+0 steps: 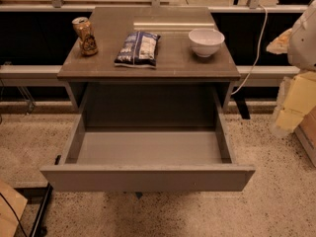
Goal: Place orange can into top drawer
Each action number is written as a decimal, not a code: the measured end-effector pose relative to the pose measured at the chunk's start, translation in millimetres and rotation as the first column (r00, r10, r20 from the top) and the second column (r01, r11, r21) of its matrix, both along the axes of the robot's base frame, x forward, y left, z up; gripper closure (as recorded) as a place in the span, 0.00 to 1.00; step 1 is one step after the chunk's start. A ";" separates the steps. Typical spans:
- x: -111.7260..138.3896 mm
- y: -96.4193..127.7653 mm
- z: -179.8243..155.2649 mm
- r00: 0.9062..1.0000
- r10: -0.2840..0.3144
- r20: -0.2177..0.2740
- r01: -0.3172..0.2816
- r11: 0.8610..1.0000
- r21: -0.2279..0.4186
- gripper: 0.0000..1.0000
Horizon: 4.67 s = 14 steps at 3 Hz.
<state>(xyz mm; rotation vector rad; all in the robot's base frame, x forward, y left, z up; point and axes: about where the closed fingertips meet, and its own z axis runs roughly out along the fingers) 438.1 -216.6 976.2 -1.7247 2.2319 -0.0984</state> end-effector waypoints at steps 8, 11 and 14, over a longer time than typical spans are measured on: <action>172.4 218.6 23.9 0.938 0.211 0.275 -0.307 0.873 0.378 0.00; 211.4 267.4 -10.5 0.952 0.135 0.275 -0.261 0.830 0.493 0.00; 277.6 294.9 -46.0 0.959 0.051 0.279 -0.209 0.793 0.573 0.00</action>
Offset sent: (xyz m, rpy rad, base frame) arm 0.0536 0.0516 -0.0025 0.1266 -0.0598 0.1163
